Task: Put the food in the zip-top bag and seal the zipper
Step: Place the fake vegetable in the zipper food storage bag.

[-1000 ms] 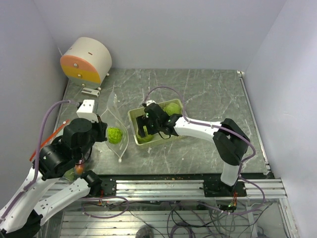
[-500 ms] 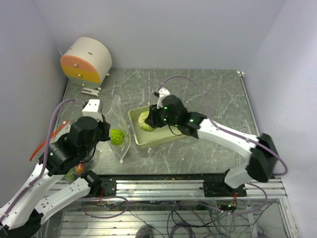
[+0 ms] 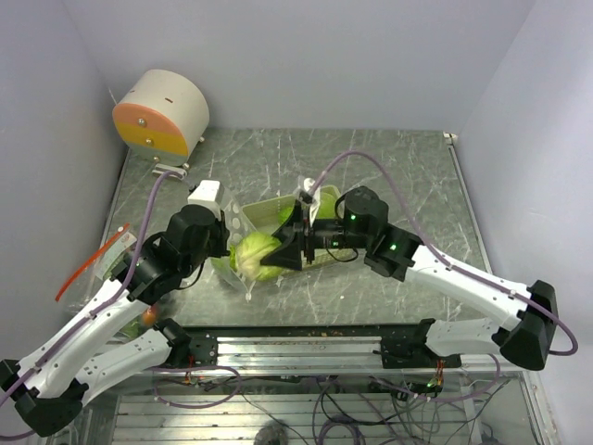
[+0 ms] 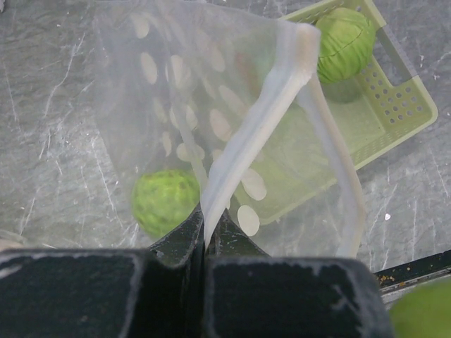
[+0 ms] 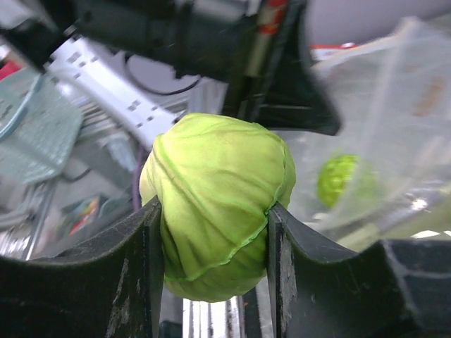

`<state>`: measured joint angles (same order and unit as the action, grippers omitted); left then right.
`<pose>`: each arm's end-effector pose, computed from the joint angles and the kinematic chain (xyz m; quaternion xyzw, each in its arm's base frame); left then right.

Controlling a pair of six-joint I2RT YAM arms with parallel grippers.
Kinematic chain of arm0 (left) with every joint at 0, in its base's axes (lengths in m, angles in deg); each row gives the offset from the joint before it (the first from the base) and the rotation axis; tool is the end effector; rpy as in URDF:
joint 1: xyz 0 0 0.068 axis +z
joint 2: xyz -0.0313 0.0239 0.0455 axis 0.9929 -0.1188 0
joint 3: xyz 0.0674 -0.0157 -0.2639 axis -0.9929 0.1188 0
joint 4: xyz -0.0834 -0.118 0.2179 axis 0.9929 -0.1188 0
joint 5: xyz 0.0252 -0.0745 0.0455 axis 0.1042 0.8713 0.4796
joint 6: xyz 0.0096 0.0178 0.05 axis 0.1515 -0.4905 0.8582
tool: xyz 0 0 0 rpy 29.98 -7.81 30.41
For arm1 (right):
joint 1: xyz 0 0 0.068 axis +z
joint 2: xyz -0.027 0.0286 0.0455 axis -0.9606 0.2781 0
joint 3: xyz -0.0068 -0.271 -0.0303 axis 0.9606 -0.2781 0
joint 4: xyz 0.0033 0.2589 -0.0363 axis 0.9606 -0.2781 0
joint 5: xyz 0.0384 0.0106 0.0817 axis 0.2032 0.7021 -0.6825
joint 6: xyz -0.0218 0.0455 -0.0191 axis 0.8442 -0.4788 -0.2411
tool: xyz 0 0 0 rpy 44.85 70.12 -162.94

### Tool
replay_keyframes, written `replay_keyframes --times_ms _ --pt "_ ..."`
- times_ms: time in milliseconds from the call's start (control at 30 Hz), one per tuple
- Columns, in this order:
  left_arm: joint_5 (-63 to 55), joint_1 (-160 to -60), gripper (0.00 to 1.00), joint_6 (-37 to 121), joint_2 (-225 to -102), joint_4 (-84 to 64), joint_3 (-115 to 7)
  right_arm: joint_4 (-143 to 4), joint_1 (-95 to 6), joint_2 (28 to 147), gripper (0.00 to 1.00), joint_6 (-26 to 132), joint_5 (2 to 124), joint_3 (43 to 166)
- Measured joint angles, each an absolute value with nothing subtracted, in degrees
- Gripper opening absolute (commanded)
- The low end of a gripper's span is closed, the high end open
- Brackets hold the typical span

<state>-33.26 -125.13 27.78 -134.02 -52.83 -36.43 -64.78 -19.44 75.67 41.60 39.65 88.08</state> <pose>0.1272 -0.0969 0.3431 0.0306 0.8628 -0.1339 0.4866 0.1488 0.2394 0.3684 -0.3939 0.6207 0.5430 0.4059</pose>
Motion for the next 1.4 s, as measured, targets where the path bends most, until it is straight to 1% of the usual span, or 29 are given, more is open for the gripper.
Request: replay_keyframes --times_ms 133,267,400,567,667,700,767,800,833,867,900,933,1000,1033,1233,1400 --pt "-33.19 -125.13 0.07 27.85 -134.43 -52.37 -36.45 -62.88 -18.15 78.45 0.17 41.78 34.49 87.76" --pt "-32.95 -125.13 0.07 27.87 -134.41 -52.40 -36.71 -62.75 -18.13 81.47 0.15 41.84 36.19 87.76" --pt "-32.42 -125.13 0.07 27.85 -133.56 -52.48 -36.78 -63.19 -18.13 84.35 0.14 41.65 41.83 87.86" --pt "-31.38 -125.13 0.07 27.76 -131.57 -52.86 -37.04 -64.98 -18.13 87.61 0.13 40.64 52.39 89.98" --pt "-30.59 -125.13 0.07 27.24 -130.35 -52.88 -37.02 -65.74 -17.98 88.96 0.13 39.35 58.79 91.73" --pt "-30.13 -125.13 0.07 27.06 -130.24 -52.79 -36.97 -66.31 -17.69 89.66 0.15 39.02 61.37 92.80" --pt "-28.84 -125.13 0.07 26.47 -130.04 -52.31 -36.69 -67.84 -16.78 91.80 0.24 38.85 66.79 96.13" --pt "-28.18 -125.13 0.07 26.25 -130.08 -52.07 -36.51 -68.15 -16.16 92.92 0.30 38.83 68.87 97.72" --pt "-27.55 -125.13 0.07 26.08 -130.15 -51.76 -36.27 -68.74 -15.25 94.36 0.41 38.83 71.23 99.78" --pt "-26.68 -125.13 0.07 25.82 -130.37 -51.22 -35.92 -69.04 -14.26 95.69 0.47 38.85 73.74 101.48" --pt "-26.11 -125.13 0.07 25.68 -130.43 -50.91 -35.77 -69.33 -13.34 96.76 0.56 38.83 75.62 102.84" --pt "-25.69 -125.13 0.07 25.60 -130.50 -50.82 -35.66 -69.61 -12.78 97.51 0.67 38.87 77.26 103.56" --pt "-25.17 -125.13 0.07 25.38 -130.78 -50.76 -35.40 -70.03 -11.88 98.71 0.91 38.78 80.32 104.06" --pt "-24.95 -125.13 0.07 25.31 -130.74 -50.98 -35.27 -70.33 -11.49 98.95 0.99 38.41 81.05 104.06" --pt "-25.17 -125.13 0.07 25.01 -130.08 -51.41 -34.90 -70.47 -11.25 98.16 1.00 39.13 83.36 103.56" --pt "-27.29 -125.13 0.07 24.79 -129.82 -51.46 -34.81 -69.96 -10.74 92.61 1.00 40.16 82.14 99.51"
